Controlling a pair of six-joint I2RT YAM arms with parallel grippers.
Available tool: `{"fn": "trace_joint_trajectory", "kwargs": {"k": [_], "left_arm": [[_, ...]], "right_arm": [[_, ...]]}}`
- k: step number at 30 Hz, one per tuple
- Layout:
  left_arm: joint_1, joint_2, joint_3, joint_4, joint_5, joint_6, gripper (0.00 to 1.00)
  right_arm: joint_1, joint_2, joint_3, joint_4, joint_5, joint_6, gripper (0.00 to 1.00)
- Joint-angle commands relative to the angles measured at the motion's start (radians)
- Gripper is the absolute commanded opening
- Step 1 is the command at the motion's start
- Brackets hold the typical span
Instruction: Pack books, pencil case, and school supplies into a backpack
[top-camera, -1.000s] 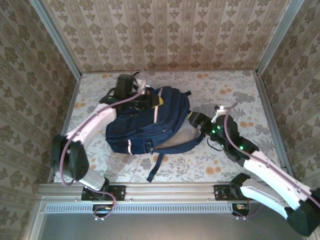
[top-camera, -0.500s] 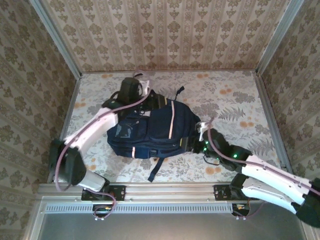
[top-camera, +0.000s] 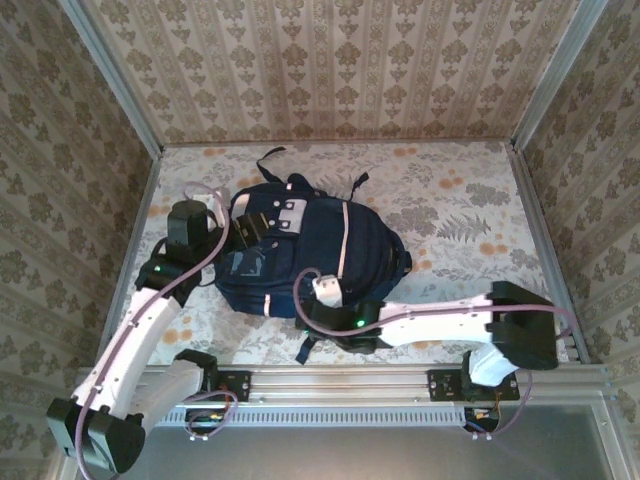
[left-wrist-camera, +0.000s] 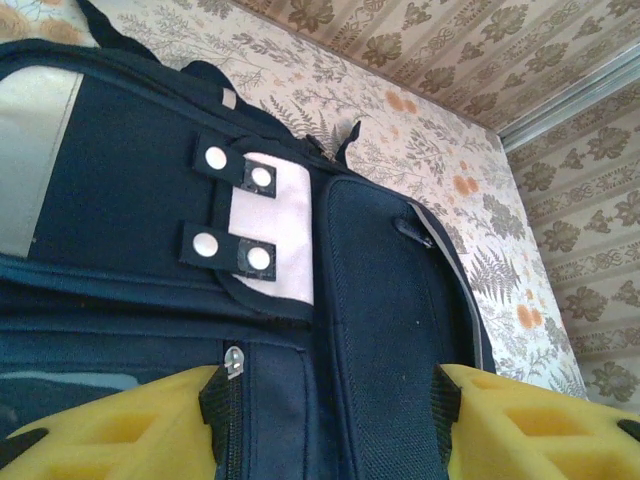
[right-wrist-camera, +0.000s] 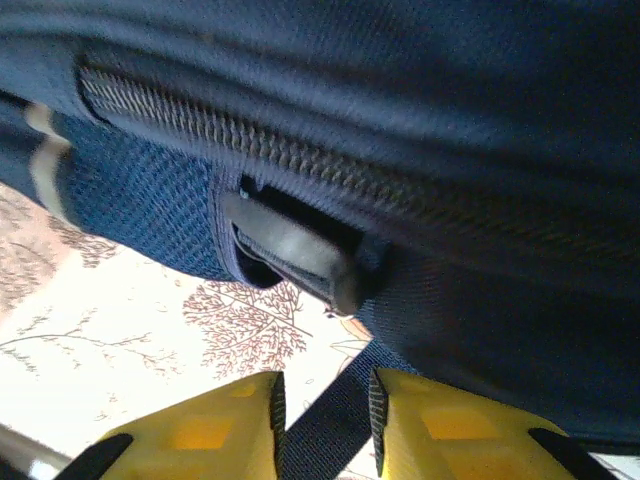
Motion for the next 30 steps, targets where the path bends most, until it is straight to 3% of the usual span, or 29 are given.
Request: {"fn": "trace_joint_trajectory", "kwargs": {"k": [1,5,9,22,30], "left_arm": [[0.008,-0.029,-0.027,-0.006,0.009,-0.037,0.58],[0.011,-0.064,-0.055,-0.007,0.0,-0.047,0.58],[0.015,-0.09,-0.067,-0.012,-0.004,-0.051,0.58],[0.024,-0.124,-0.131,0.012,0.006,-0.074,0.57],[0.026,-0.14,-0.165,0.012,-0.009,-0.064,0.55]], "right_arm": [[0.019,0.055,0.061,-0.137,0.091,0.131,0.32],[0.024,0.106,0.089,-0.122,0.079,0.146,0.47],[0.022,0.179,0.112,-0.092,0.061,0.155,0.51],[-0.032,0.272,0.128,-0.021,0.084,0.147,0.41],[-0.04,0.281,0.163,-0.045,0.143,0.073,0.23]]}}
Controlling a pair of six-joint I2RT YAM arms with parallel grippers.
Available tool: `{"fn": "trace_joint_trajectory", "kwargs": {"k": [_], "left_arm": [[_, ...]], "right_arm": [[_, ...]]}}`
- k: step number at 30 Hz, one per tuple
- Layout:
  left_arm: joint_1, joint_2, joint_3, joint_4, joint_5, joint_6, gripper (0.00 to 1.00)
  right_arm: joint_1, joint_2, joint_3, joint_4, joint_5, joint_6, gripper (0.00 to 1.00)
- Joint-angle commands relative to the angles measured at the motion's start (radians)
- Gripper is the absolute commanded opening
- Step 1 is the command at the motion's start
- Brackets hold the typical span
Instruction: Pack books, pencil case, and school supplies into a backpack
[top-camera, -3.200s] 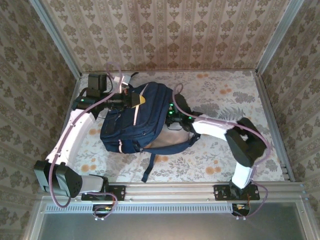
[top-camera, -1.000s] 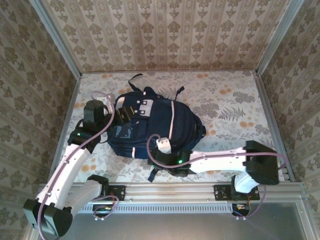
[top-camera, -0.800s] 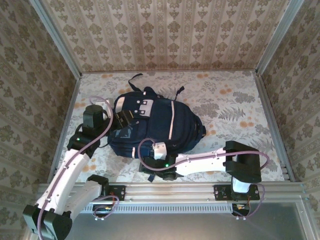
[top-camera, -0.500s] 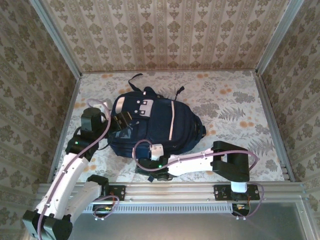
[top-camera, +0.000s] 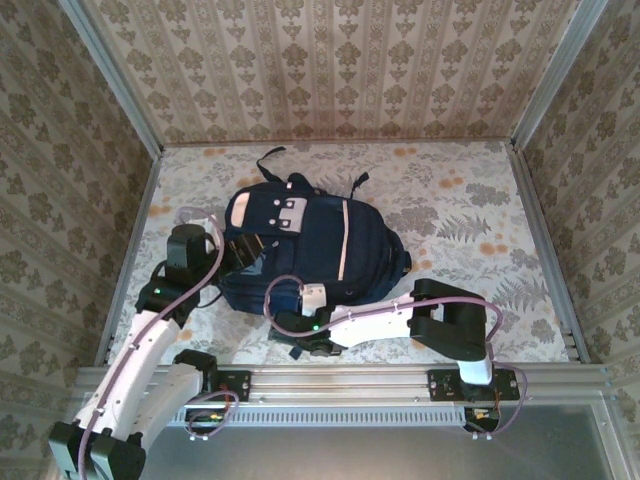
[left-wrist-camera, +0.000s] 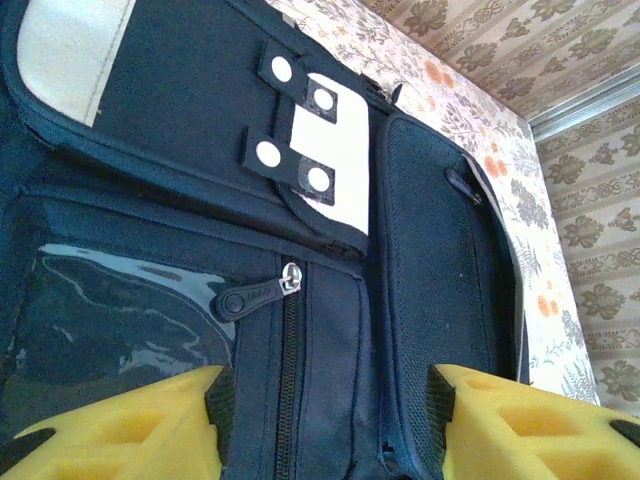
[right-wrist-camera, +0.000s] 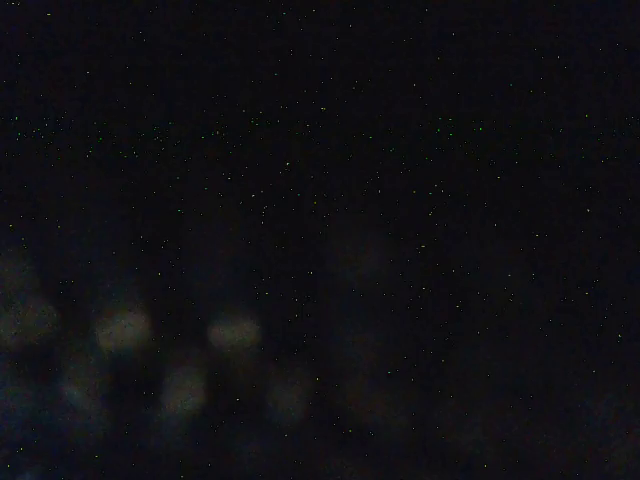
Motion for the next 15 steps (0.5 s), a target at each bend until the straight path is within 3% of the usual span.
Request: {"fn": "trace_joint_trajectory", "kwargs": {"k": [1,9,15], "left_arm": [[0.007,-0.032,-0.016,0.023,-0.011,-0.007,0.55],[0.007,-0.063,-0.067,0.009,-0.01,-0.033,0.55],[0.007,-0.113,-0.123,-0.064,-0.006,-0.234,0.61]], "right_arm": [[-0.02,0.021,0.03,-0.013,0.055,-0.039,0.21],[-0.021,-0.037,-0.025,0.015,0.079,-0.073,0.01],[-0.02,-0.133,-0.099,0.044,0.066,-0.136,0.0]]}}
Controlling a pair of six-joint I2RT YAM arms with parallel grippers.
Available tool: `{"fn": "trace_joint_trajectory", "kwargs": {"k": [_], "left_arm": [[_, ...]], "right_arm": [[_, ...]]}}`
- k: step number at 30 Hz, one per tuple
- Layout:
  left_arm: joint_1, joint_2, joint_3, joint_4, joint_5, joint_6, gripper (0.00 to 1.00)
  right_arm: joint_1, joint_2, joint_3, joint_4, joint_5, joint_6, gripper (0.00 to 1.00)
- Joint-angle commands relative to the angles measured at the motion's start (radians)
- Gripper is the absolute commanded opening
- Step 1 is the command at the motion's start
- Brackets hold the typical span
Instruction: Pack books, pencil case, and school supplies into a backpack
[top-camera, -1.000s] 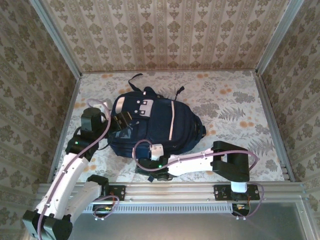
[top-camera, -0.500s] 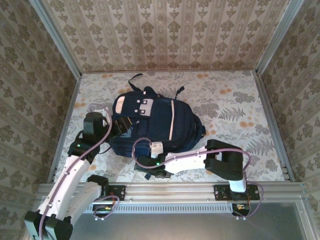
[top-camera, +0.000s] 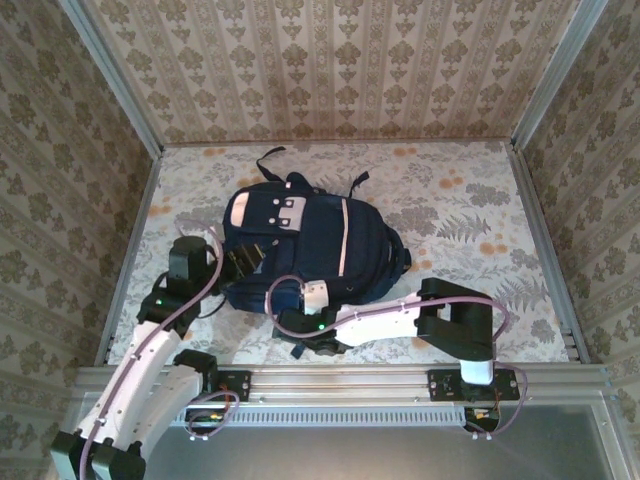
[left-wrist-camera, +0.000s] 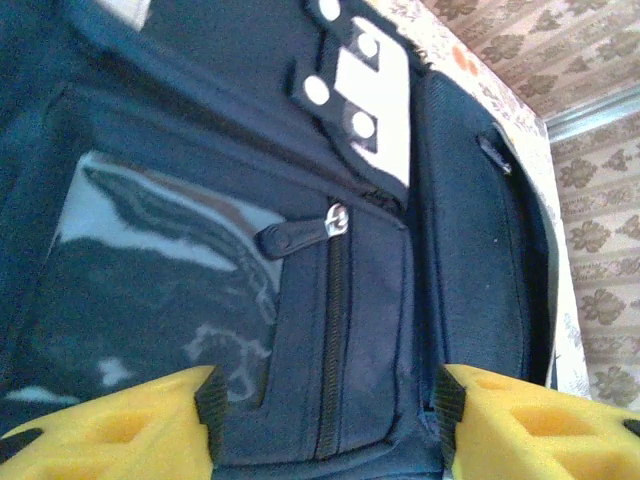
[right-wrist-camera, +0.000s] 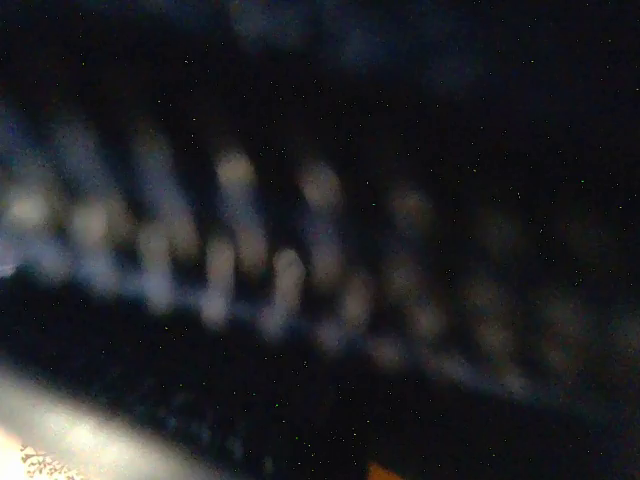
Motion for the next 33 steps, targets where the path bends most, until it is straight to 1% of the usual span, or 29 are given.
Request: {"fn": "trace_joint_trajectory", "kwargs": {"k": [1,4,6,8,11,12,15,17,19,25,29,31,33], "left_arm": [[0.006,-0.039,-0.027,-0.061,0.005,-0.168,0.63],[-0.009,-0.098,-0.076,-0.076,0.025,-0.286,0.66],[-0.032,-0.175,-0.116,-0.093,0.007,-0.367,0.69],[-0.068,-0.261,-0.155,-0.133,-0.043,-0.442,0.71],[-0.131,-0.394,-0.236,-0.176,-0.146,-0.57,0.72],[-0.175,-0.433,-0.268,-0.19,-0.183,-0.619,0.72],[-0.225,-0.519,-0.353,-0.166,-0.257,-0.711,0.69],[-0.246,-0.544,-0.398,-0.136,-0.29,-0.749,0.67],[-0.261,-0.545,-0.424,-0.12,-0.321,-0.772,0.65],[-0.283,-0.486,-0.48,0.03,-0.384,-0.793,0.6],[-0.284,-0.37,-0.473,0.131,-0.438,-0.776,0.59],[-0.286,-0.301,-0.471,0.184,-0.446,-0.782,0.58],[-0.294,-0.236,-0.463,0.229,-0.451,-0.78,0.51]], "right_arm": [[-0.01,-0.071,-0.028,-0.001,0.033,-0.064,0.0],[-0.01,-0.097,-0.041,0.0,0.021,-0.098,0.0],[-0.01,-0.117,-0.059,0.011,0.017,-0.106,0.0],[-0.011,-0.136,-0.077,0.033,0.007,-0.112,0.0],[-0.011,-0.15,-0.089,0.058,-0.012,-0.123,0.0],[-0.012,-0.151,-0.089,0.061,-0.014,-0.124,0.0],[-0.017,-0.153,-0.092,0.074,-0.022,-0.122,0.0],[-0.025,-0.158,-0.101,0.094,-0.037,-0.123,0.0],[-0.033,-0.159,-0.107,0.1,-0.049,-0.118,0.0],[-0.036,-0.158,-0.114,0.106,-0.054,-0.126,0.0],[-0.037,-0.16,-0.1,0.066,-0.033,-0.128,0.0],[-0.037,-0.166,-0.097,0.054,-0.025,-0.132,0.0],[-0.04,-0.171,-0.095,0.046,-0.023,-0.136,0.0]]}}
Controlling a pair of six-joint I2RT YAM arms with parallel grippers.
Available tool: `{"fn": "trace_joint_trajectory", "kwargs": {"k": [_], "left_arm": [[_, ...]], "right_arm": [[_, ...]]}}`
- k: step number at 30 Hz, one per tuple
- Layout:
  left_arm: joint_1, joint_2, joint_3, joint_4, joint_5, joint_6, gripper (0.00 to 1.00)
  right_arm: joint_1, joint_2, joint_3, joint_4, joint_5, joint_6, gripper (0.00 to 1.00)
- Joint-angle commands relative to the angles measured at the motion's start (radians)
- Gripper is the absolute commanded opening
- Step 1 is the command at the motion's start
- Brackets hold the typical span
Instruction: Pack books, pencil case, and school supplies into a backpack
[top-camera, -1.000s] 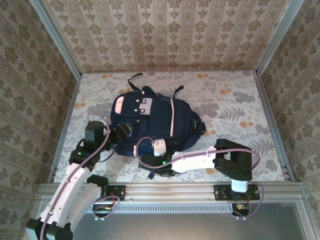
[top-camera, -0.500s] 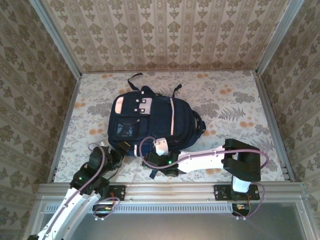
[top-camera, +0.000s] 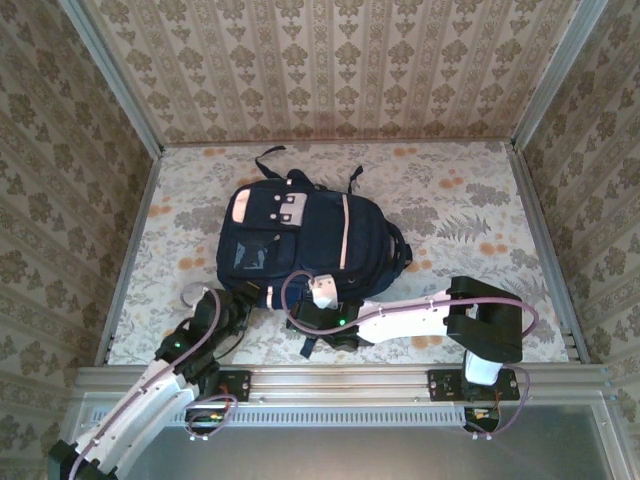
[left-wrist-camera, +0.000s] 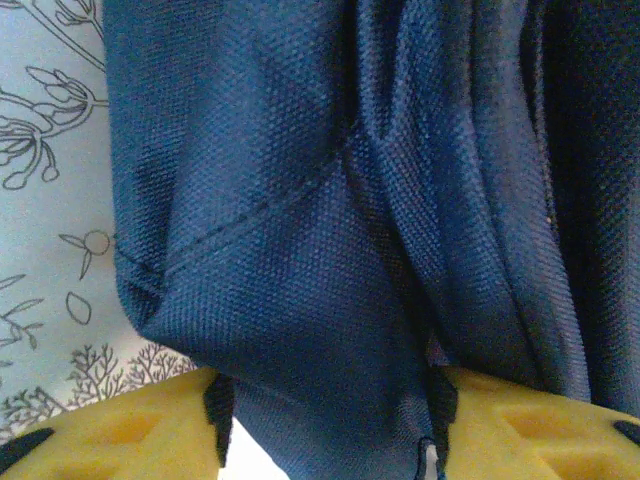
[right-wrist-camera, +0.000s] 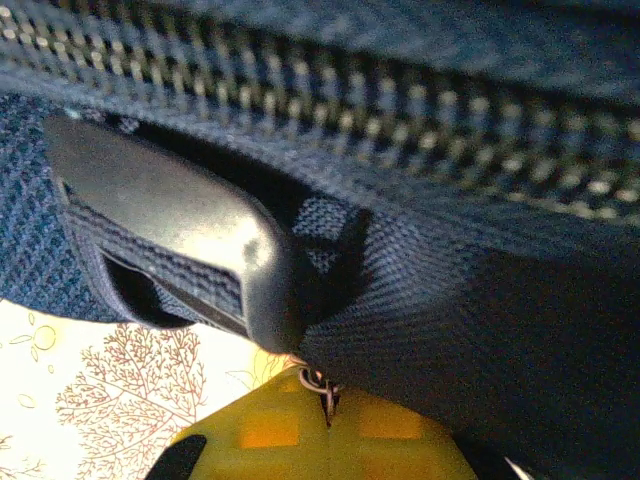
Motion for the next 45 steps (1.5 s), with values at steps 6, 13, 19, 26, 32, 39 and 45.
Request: {"fn": "trace_joint_trajectory", "kwargs": {"k": [6,13,19,26,32,39,45], "left_arm": [[-0.036,0.135,0.026,0.146,-0.119,-0.008,0.2],[-0.034,0.081,0.062,0.033,-0.206,0.009,0.05],[-0.018,0.077,0.058,0.013,-0.212,0.013,0.03],[0.037,0.08,0.093,-0.007,-0.184,0.086,0.03],[0.122,0.138,0.106,0.034,-0.073,0.14,0.03],[0.267,0.33,0.224,0.108,0.076,0.332,0.06],[0.464,0.708,0.5,0.065,0.398,0.533,0.39]], "right_arm": [[-0.021,-0.04,0.036,-0.118,0.03,-0.027,0.0],[-0.056,-0.084,0.018,-0.222,0.004,-0.043,0.0],[-0.101,-0.141,-0.021,-0.261,-0.061,-0.11,0.0],[-0.172,-0.22,-0.094,-0.295,-0.141,-0.23,0.0],[-0.228,-0.336,-0.184,-0.31,-0.141,-0.27,0.0],[-0.21,-0.441,-0.213,-0.077,-0.362,-0.357,0.0],[-0.138,-0.28,-0.043,-0.035,-0.379,-0.342,0.0]]}}
